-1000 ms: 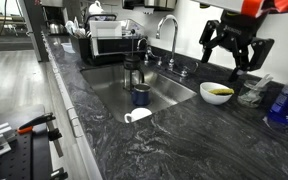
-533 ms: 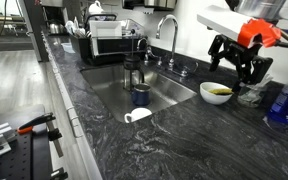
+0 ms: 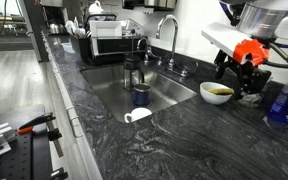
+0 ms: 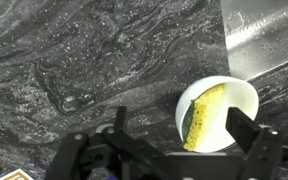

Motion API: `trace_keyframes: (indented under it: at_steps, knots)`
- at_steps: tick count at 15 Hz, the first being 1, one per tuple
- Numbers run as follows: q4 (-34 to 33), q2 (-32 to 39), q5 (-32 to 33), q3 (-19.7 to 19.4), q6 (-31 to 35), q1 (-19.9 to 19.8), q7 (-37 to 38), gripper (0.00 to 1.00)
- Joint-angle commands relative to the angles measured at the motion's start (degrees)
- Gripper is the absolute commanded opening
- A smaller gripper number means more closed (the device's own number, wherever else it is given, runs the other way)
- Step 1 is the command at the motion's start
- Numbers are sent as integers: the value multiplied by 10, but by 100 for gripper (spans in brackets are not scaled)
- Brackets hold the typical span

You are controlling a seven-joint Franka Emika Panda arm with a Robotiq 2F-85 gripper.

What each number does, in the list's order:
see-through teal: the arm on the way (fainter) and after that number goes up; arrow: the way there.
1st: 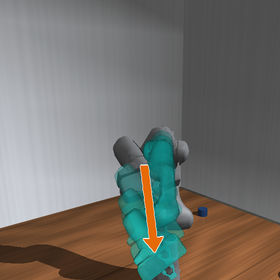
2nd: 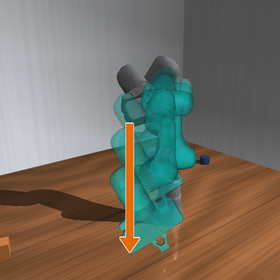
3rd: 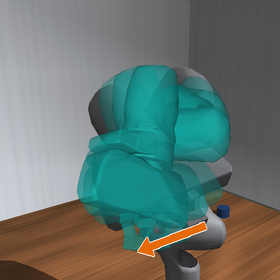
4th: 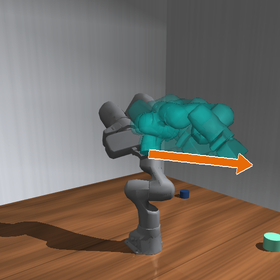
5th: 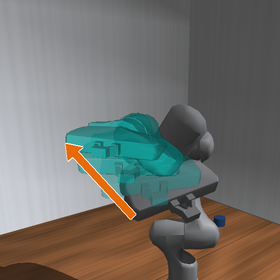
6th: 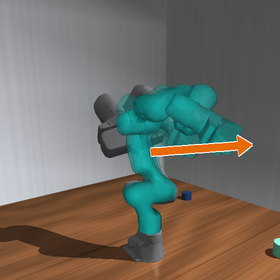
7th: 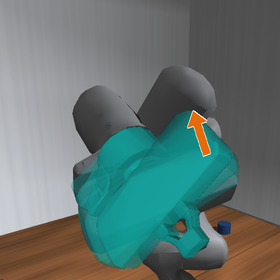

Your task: Use the sponge to wipe the counter top

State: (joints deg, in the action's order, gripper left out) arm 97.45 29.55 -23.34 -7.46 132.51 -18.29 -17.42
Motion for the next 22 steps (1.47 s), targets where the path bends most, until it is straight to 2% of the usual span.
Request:
trace_keyframes:
  at_steps: [1, 13, 21, 22]
  knots:
    - [-31, 30, -6, 23, -2, -20, 14, 100]
    - [-72, 70, -24, 41, -3, -28, 88, 100]
    - [-75, 83, -24, 53, -4, -26, 87, 98]
    - [-75, 85, -22, 52, 0, -25, 88, 83]
